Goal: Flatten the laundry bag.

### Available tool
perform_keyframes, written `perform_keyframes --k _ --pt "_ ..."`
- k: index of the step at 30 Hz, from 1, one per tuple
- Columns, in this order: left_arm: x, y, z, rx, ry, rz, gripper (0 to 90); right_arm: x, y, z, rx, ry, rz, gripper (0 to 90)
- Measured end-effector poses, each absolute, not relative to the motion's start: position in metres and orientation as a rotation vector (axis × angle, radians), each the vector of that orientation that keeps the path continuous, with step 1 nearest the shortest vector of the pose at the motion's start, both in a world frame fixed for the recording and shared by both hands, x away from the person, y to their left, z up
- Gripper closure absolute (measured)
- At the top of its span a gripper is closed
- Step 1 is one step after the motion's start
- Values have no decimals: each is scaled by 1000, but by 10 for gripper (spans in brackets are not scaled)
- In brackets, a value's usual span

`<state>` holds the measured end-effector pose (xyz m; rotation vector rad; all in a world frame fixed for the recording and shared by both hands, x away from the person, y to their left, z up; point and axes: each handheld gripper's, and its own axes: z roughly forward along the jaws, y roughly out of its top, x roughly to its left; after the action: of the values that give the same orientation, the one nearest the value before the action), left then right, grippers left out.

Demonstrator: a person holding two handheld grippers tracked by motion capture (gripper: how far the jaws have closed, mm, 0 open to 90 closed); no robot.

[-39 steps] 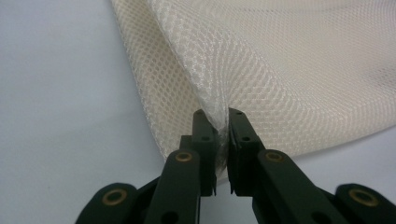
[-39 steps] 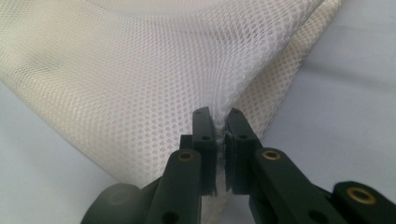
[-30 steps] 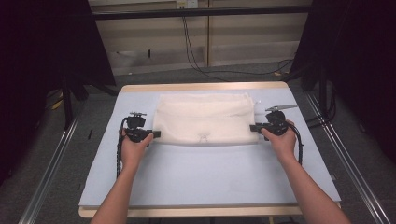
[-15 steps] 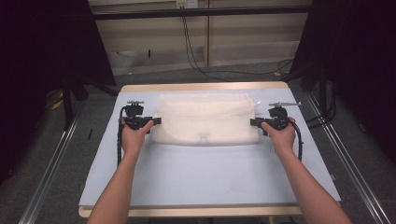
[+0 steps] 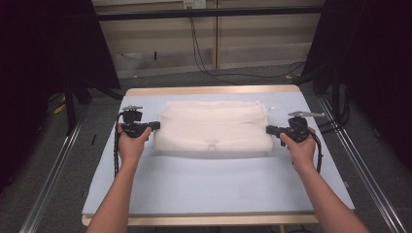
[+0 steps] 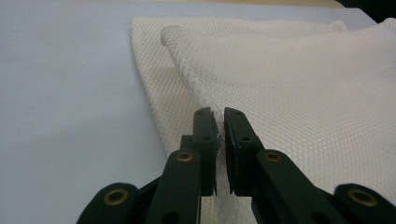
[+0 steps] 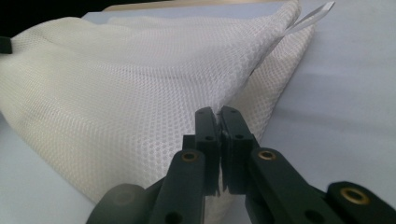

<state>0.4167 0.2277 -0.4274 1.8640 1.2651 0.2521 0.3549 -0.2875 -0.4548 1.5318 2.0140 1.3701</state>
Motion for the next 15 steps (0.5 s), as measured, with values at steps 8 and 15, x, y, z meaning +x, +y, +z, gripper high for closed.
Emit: perform_keyframes --k 8,15 --pt "396 236 -438 1824 1223 225 847 336 -291 -459 1492 2024 1407 870" --pt "378 243 -438 1809 1205 175 847 323 -295 -458 1470 2052 1450 871"
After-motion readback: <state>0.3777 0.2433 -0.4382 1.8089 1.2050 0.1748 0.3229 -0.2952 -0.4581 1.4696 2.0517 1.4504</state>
